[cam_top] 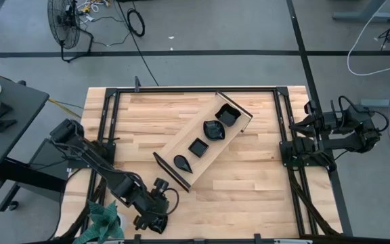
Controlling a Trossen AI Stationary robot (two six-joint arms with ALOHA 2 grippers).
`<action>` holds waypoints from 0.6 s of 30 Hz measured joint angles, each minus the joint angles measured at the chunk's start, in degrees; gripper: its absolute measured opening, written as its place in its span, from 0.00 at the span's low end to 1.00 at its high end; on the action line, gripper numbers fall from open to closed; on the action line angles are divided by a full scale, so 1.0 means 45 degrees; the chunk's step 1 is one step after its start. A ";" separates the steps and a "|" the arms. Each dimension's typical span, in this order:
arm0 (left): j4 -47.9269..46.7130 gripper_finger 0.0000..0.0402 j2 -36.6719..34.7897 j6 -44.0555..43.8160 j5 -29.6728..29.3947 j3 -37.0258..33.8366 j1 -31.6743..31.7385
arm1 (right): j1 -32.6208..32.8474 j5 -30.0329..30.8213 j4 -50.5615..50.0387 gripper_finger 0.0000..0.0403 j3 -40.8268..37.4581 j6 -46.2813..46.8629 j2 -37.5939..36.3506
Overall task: Pick & Place Mini shaped plates
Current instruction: Stack the black leaf shaped bowl on top of the black leaf shaped bowl on the shelf
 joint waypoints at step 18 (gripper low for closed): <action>0.0119 0.59 0.1870 -0.0020 0.1024 -0.0010 0.0042 | 0.0000 0.0000 0.0001 0.03 0.0002 0.0002 0.0000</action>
